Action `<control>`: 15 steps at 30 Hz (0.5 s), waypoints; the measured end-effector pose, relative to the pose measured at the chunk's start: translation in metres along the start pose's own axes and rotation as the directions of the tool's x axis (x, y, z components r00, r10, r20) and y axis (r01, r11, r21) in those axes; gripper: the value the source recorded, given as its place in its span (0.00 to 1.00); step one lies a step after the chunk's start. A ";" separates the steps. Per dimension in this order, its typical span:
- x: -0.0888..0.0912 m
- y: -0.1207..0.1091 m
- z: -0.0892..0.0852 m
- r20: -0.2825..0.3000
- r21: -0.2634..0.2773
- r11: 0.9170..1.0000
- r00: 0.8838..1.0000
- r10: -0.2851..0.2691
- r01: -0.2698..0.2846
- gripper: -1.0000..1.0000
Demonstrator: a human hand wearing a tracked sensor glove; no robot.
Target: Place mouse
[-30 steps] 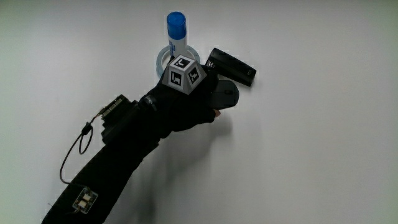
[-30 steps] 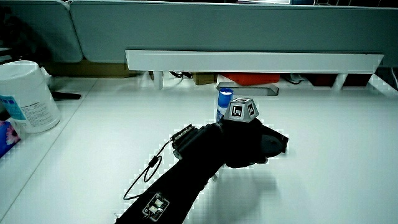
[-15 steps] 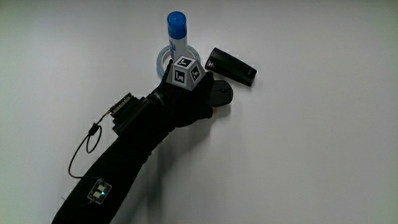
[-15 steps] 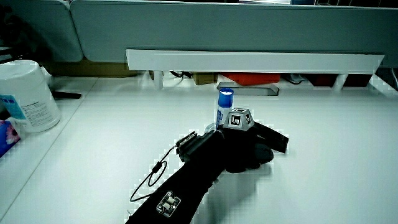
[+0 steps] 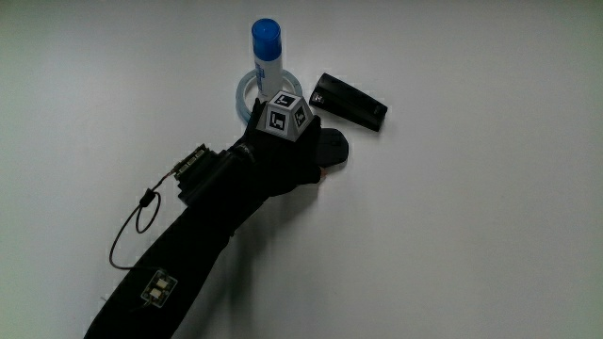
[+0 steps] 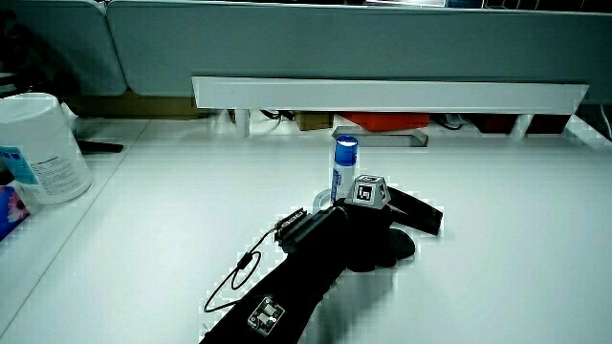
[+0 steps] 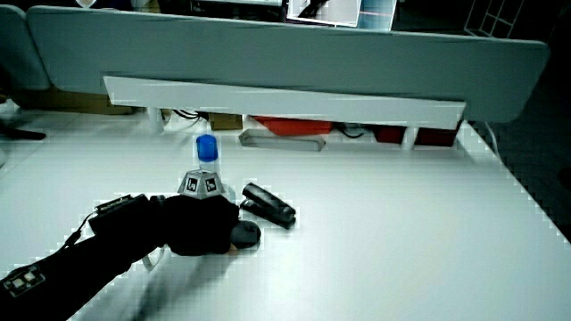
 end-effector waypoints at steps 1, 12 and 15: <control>0.000 0.000 -0.001 -0.011 -0.001 1.000 1.000 0.010 -0.010 0.38; -0.013 -0.049 0.019 0.104 0.079 0.995 0.992 -0.075 0.067 0.00; -0.013 -0.081 0.038 0.147 0.089 0.990 0.981 -0.123 0.111 0.00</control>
